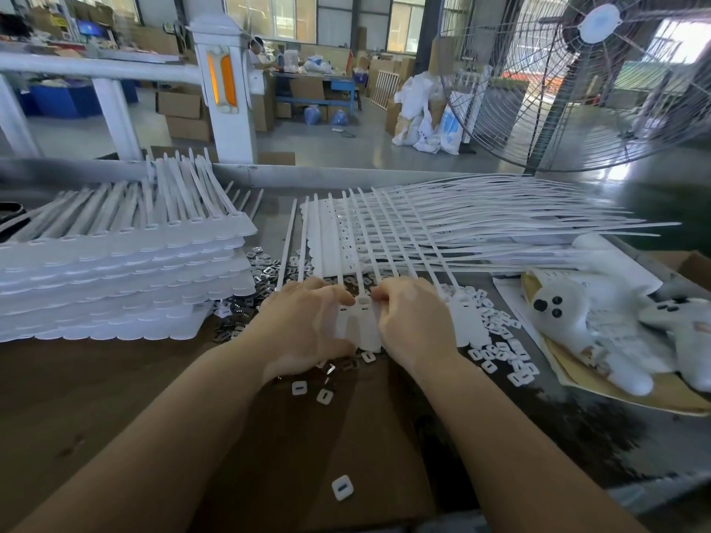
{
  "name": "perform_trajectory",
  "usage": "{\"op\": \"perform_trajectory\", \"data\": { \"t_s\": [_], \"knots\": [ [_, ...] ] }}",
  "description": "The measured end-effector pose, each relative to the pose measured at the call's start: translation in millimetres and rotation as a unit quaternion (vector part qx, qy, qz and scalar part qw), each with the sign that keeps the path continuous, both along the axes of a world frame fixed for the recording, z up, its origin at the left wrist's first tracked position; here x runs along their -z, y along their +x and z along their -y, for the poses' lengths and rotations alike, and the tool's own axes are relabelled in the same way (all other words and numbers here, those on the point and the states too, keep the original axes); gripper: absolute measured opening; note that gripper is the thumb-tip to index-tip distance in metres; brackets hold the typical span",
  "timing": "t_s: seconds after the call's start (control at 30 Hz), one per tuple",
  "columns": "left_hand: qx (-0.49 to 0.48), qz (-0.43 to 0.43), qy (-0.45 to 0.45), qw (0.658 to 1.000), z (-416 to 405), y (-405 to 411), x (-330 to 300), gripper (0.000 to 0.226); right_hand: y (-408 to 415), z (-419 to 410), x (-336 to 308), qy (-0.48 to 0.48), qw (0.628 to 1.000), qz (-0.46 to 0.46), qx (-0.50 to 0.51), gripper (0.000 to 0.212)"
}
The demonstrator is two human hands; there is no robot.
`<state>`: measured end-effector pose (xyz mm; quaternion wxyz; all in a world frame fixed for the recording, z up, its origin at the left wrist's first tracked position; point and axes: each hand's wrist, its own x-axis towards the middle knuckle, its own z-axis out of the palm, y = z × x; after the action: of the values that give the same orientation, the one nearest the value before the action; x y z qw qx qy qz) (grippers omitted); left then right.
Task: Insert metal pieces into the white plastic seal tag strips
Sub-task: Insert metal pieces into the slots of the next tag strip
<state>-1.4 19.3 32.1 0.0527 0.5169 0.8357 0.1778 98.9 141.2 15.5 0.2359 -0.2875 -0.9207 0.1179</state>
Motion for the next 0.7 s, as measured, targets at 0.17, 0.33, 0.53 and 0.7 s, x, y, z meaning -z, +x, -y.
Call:
{"op": "perform_trajectory", "data": {
  "t_s": [0.17, 0.33, 0.53, 0.7],
  "knots": [
    [0.064, 0.037, 0.012, 0.997, 4, -1, -8, 0.015, 1, 1, 6, 0.014, 0.999, -0.037, -0.004, 0.021],
    [0.116, 0.053, -0.047, 0.991, 1, -3, -5, 0.015, 1, 1, 7, 0.015, 0.998, -0.055, -0.010, 0.020],
    [0.128, 0.060, -0.033, 0.989, 0, -5, -2, 0.016, 2, 0, 8, 0.019, 0.998, -0.056, -0.010, 0.021],
    [0.060, 0.120, 0.080, 0.988, -1, -10, -2, 0.022, -2, -2, 5, 0.021, 0.999, -0.030, -0.001, 0.021]
  ]
}}
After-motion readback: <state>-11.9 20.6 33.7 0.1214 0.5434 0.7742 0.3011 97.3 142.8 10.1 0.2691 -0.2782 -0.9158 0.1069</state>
